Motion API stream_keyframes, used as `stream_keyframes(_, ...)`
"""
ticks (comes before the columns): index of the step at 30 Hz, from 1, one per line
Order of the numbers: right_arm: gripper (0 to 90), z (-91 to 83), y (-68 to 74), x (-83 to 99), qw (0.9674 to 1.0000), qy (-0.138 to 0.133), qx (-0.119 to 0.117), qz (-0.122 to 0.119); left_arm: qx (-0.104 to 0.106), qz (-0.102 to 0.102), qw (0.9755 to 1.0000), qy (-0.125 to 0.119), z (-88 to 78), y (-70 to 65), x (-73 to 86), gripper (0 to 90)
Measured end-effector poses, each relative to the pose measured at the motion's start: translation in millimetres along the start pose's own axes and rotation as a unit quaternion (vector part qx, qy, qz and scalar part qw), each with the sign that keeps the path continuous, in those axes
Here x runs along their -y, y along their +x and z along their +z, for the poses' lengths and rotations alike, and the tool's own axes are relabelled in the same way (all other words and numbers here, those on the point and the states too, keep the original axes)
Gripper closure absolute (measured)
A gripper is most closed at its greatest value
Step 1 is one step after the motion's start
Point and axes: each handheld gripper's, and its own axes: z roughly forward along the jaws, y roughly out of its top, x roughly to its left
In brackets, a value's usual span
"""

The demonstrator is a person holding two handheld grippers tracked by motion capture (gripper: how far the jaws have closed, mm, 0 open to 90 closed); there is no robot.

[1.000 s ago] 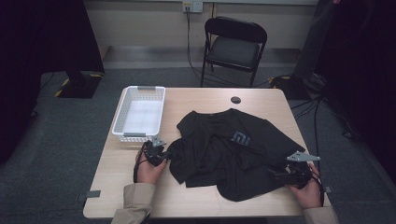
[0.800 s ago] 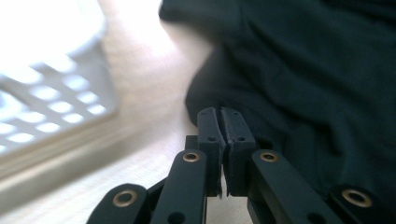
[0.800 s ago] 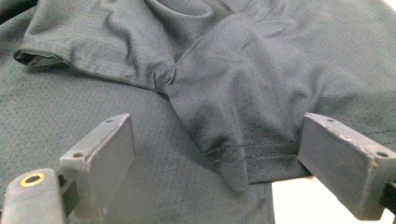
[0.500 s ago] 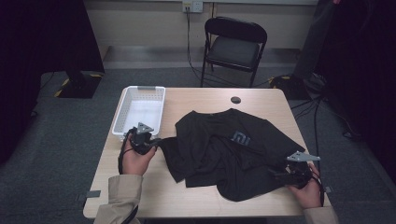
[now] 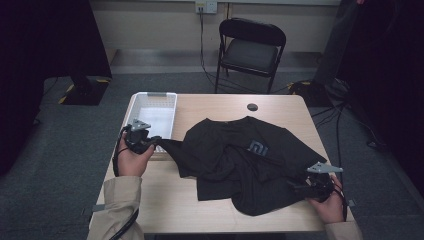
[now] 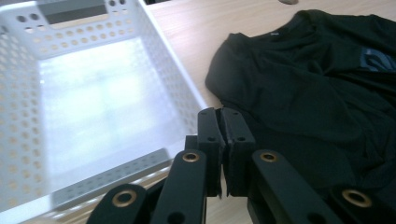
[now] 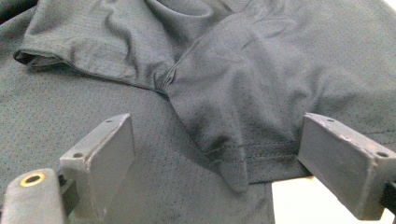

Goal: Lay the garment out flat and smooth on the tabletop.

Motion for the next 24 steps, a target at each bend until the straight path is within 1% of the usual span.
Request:
stream_keyframes(4, 10.2, 0.0, 0.0, 0.0, 1.0000, 0.000, 0.000, 0.000, -0.008, -0.013, 0.9998, -0.009, -5.5, 8.2, 5.8, 88.0)
stream_keyframes(6, 10.2, 0.0, 0.0, 0.0, 1.0000, 0.000, 0.000, 0.000, -0.013, -0.022, 0.9995, -0.017, -7.9, 12.2, 9.8, 87.9)
stream_keyframes(7, 10.2, 0.0, 0.0, 0.0, 1.0000, 0.000, 0.000, 0.000, -0.013, -0.022, 0.9995, -0.017, -7.9, 12.2, 9.8, 88.0)
stream_keyframes(8, 10.2, 0.0, 0.0, 0.0, 1.0000, 0.000, 0.000, 0.000, -0.016, -0.029, 0.9991, -0.028, -10.2, 15.0, 12.1, 88.0)
stream_keyframes(12, 10.3, 0.0, 0.0, 0.0, 1.0000, 0.000, 0.000, 0.000, -0.023, -0.033, 0.9986, -0.034, -16.3, 22.0, 11.8, 88.0)
stream_keyframes(14, 10.2, 0.0, 0.0, 0.0, 1.0000, 0.000, 0.000, 0.000, -0.030, -0.034, 0.9985, -0.031, -17.6, 26.2, 10.3, 88.0)
stream_keyframes(18, 10.2, 0.0, 0.0, 0.0, 1.0000, 0.000, 0.000, 0.000, -0.044, -0.049, 0.9975, -0.024, -14.8, 35.5, 10.4, 88.0)
stream_keyframes(21, 10.3, -0.1, 0.1, 0.0, 1.0000, 0.001, 0.000, 0.000, -0.044, -0.056, 0.9974, -0.007, -6.7, 40.3, 14.1, 87.9)
stream_keyframes(24, 10.2, -0.1, 0.1, 0.0, 1.0000, 0.001, 0.000, 0.000, -0.036, -0.059, 0.9976, 0.001, 2.1, 40.0, 21.2, 87.7)
